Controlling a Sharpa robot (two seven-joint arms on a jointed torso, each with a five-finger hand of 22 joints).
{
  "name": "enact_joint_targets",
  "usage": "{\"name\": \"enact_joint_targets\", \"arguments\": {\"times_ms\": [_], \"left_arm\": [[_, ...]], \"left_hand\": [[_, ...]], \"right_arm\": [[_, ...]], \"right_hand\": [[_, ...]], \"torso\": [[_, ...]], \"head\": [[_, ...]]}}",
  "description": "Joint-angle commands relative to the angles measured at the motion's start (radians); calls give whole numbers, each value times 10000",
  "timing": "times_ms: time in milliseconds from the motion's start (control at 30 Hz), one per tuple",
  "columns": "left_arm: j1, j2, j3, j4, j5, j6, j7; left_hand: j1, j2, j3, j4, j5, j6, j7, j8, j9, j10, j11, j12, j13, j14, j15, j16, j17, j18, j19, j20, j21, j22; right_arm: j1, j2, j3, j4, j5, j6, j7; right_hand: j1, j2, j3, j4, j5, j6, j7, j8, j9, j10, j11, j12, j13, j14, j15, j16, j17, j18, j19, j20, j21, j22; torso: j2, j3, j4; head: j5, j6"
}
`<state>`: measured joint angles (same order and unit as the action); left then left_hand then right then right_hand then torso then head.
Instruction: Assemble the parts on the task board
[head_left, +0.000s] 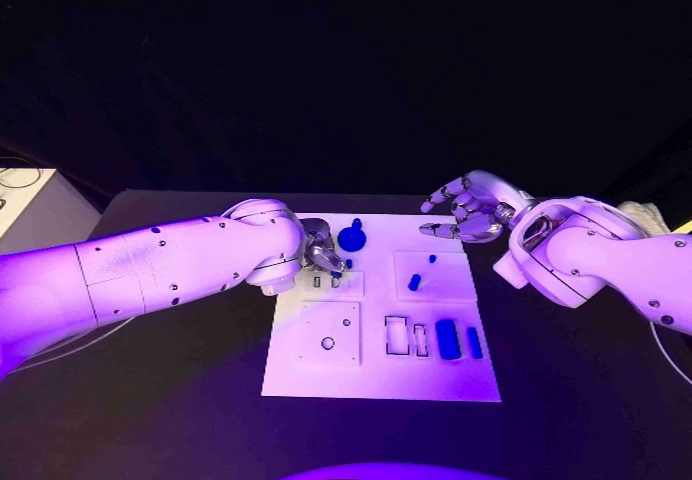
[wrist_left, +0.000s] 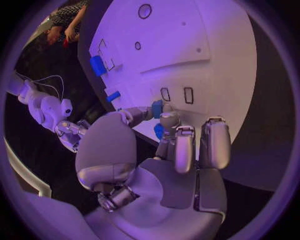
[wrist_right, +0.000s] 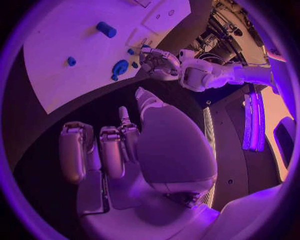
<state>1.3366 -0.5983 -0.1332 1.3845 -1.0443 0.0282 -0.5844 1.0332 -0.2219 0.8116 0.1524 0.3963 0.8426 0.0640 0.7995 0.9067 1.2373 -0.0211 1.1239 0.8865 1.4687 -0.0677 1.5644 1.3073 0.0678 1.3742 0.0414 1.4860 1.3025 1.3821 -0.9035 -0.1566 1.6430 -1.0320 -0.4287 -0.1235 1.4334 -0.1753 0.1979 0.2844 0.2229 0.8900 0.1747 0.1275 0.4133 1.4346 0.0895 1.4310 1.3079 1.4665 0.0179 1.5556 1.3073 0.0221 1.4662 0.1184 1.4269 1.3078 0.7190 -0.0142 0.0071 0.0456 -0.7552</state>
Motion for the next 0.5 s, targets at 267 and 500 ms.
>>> {"name": "enact_joint_targets", "arguments": {"times_ms": [267, 500], "left_arm": [[-50, -67, -31, 152, -181, 137, 42], [-65, -133, -36, 181, -176, 197, 20]], "left_hand": [[42, 112, 1713, -1761, 62, 226, -146, -14, 13, 75, -15, 63, 8, 999, -72, 39, 2576, -95, 95, -5, 41, 14], [40, 103, 1743, -1779, 90, 246, -154, -16, 18, 94, -25, 68, 22, 1006, -82, 46, 2595, -100, 116, -15, 50, 38]], "right_arm": [[-14, 3, 1, -9, -66, 188, 63], [-20, 2, 1, -15, -67, 213, 56]], "right_hand": [[-72, -50, 69, 8, 64, -89, -4, 49, -17, -83, 6, -51, 1388, 921, -36, -46, 2212, 145, 305, -15, -56, 1646], [-72, -50, 69, 8, 64, -89, -4, 49, -17, -83, 6, -51, 1388, 921, -36, -46, 2212, 145, 305, -15, -56, 1646]], "torso": [[-2, -7, -1], [1, -19, 5]], "head": [[7, -42], [18, -37]]}}
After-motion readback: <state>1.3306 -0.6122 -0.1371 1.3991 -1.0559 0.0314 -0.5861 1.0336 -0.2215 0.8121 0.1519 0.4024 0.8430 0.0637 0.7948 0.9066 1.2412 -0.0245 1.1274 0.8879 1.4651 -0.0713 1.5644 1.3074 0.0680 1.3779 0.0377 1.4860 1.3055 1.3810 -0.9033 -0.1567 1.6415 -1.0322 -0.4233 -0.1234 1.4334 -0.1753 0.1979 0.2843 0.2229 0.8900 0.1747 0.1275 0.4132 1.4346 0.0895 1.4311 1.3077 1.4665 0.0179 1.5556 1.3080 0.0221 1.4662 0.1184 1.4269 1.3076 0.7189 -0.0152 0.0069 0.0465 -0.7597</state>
